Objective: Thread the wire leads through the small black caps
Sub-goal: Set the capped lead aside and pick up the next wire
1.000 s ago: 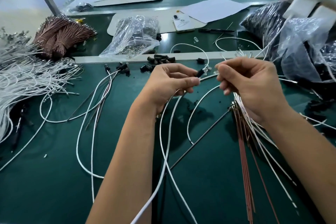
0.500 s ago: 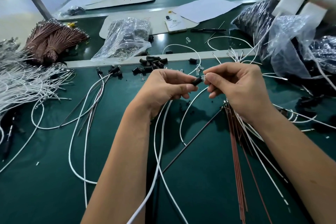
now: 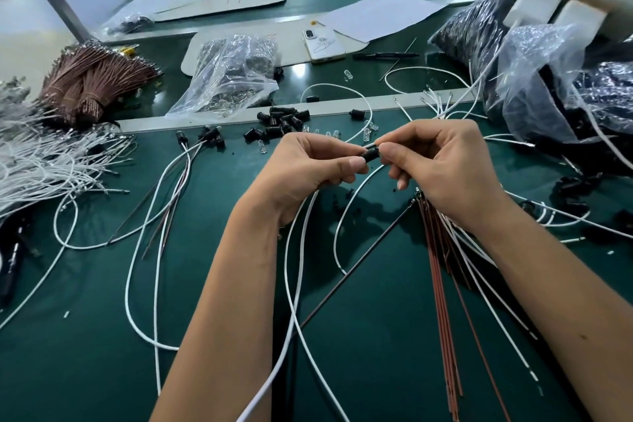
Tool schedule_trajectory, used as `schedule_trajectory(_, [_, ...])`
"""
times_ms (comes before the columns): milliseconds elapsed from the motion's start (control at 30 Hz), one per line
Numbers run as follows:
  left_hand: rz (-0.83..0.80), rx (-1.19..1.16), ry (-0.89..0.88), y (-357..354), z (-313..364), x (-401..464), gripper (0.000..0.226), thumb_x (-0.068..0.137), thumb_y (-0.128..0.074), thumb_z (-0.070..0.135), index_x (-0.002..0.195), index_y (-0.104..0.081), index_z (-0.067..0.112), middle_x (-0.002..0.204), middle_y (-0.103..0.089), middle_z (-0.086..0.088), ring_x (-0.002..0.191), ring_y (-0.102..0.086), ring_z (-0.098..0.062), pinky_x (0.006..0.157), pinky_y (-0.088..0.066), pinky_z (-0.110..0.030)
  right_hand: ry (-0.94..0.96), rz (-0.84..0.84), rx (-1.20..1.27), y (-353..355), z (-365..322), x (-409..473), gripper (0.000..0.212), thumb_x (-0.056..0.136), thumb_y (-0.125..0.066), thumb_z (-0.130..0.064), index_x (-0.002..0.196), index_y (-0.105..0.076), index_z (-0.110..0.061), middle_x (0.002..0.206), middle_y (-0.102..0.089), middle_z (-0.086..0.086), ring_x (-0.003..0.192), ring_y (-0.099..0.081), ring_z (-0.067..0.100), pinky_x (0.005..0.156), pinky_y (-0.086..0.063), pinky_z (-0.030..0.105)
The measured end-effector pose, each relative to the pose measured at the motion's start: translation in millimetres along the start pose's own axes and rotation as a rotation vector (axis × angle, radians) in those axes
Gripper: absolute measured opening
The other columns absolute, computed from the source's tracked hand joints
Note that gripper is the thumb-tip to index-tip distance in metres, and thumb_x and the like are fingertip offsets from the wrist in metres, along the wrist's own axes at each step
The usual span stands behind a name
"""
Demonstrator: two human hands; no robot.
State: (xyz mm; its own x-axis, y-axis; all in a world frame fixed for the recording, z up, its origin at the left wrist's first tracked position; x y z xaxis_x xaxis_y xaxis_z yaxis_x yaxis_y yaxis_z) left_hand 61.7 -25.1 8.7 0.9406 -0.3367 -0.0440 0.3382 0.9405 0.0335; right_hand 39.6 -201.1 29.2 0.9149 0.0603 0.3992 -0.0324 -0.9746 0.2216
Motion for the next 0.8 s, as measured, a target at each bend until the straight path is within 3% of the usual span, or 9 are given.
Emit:
schedule_trajectory(233, [0.053, -0.013, 0.015, 1.7, -2.9, 1.2, 0.010, 0.082, -0.079, 0.004, 0.092, -0.078, 0.005, 0.079, -0.075, -0.013, 0.061, -0.060, -0.011, 0.059, -0.045, -0.018, -0.073, -0.059, 0.127, -5.5, 6.4, 0.0, 0.014, 0.100, -0.063, -0.001, 0.102, -0.077, -0.001, 0.078, -0.074, 0.012, 0.065, -0.068, 0.022, 0.058, -0.056, 0.027])
schedule_trajectory(500, [0.047, -0.032, -0.009, -1.6, 1.2, 1.0, 0.008, 0.081, -0.080, 0.003, 0.089, -0.079, 0.005, 0.079, -0.075, -0.014, 0.061, -0.060, -0.012, 0.057, -0.046, -0.017, -0.117, 0.026, 0.169, -1.5, 10.6, -1.2, 0.004, 0.093, -0.076, -0.009, 0.091, -0.078, -0.007, 0.076, -0.074, 0.015, 0.058, -0.068, 0.024, 0.052, -0.055, 0.029])
schedule_trajectory(800, [0.052, -0.040, -0.038, -4.7, 3.1, 1.3, 0.005, 0.080, -0.081, 0.003, 0.084, -0.078, 0.006, 0.076, -0.074, -0.014, 0.060, -0.061, -0.012, 0.057, -0.048, -0.017, -0.087, -0.010, 0.171, 0.1, 5.8, -0.2, 0.005, 0.092, -0.076, -0.007, 0.088, -0.079, -0.009, 0.071, -0.072, 0.014, 0.055, -0.065, 0.020, 0.051, -0.055, 0.025])
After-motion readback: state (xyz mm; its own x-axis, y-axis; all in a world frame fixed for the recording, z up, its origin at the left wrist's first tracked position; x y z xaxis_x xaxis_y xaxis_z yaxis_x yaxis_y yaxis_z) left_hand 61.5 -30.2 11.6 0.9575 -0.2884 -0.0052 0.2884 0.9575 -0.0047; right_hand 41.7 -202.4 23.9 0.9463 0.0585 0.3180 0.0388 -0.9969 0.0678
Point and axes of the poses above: each hand's wrist, its own x-axis towards the middle knuckle, its own y-axis out of the back of the hand, z = x × y, the point moved 8 cm from there along x, towards the middle knuckle
